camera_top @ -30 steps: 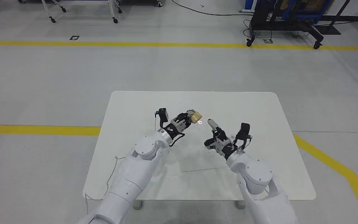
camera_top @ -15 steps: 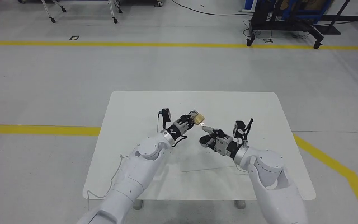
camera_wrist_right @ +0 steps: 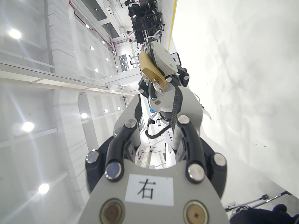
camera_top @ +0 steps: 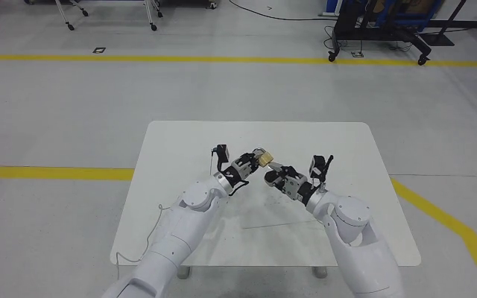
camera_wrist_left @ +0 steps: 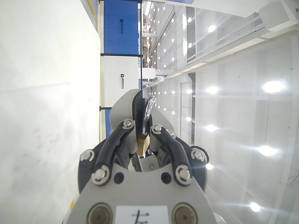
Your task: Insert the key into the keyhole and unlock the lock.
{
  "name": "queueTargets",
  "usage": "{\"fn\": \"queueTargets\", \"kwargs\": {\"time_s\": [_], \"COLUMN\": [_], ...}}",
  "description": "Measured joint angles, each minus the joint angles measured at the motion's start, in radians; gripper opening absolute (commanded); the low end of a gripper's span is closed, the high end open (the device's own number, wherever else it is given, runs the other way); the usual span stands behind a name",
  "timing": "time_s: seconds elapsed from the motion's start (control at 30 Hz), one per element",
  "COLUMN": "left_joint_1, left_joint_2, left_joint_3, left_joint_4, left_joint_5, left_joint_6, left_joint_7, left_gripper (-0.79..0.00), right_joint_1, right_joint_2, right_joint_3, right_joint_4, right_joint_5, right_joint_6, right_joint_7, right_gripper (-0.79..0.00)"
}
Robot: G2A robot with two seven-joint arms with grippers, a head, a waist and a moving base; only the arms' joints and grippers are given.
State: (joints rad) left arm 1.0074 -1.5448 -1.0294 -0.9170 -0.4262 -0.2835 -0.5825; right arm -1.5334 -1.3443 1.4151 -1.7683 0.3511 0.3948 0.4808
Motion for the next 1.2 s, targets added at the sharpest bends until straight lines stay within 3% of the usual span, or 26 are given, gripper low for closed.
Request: {"fn": "queueTargets", "kwargs": {"time_s": [0.1,0.37,0.43,0.87,1.2], "left_joint_1": [0.000,0.000,0.002,0.019,0.069], "left_joint_2": [0.000,-0.001,-0.001,0.004,0.013], "left_joint_3": [-0.001,0.000,0.000,-0.006,-0.008], "left_joint_4": [0.000,-0.005,-0.006,-0.027,-0.090], "left_joint_5": [-0.005,-0.010,-0.009,0.005,0.087], "left_joint_6": [0.003,0.011,0.009,-0.036,-0.139], "left_joint_7": [-0.007,-0.017,-0.020,-0.043,0.000], "left_gripper": [-0.785,-0.785,-0.785,-0.785,-0.785], "right_joint_1": [0.006,0.029,0.033,0.054,0.127], "right_joint_2": [0.002,0.005,0.005,0.020,0.039], "right_joint_3": [-0.001,-0.012,-0.011,0.023,0.072], "right_joint_4": [0.008,0.030,0.034,0.055,0.140], "right_joint_5": [0.005,0.029,0.041,0.140,0.293], "right_joint_6": [-0.001,0.011,0.015,0.103,0.287], "right_joint_7": [-0.007,-0.024,-0.027,0.048,0.196], "right_gripper": [-0.650,-0.683,-0.785,-0.785,-0.785]}}
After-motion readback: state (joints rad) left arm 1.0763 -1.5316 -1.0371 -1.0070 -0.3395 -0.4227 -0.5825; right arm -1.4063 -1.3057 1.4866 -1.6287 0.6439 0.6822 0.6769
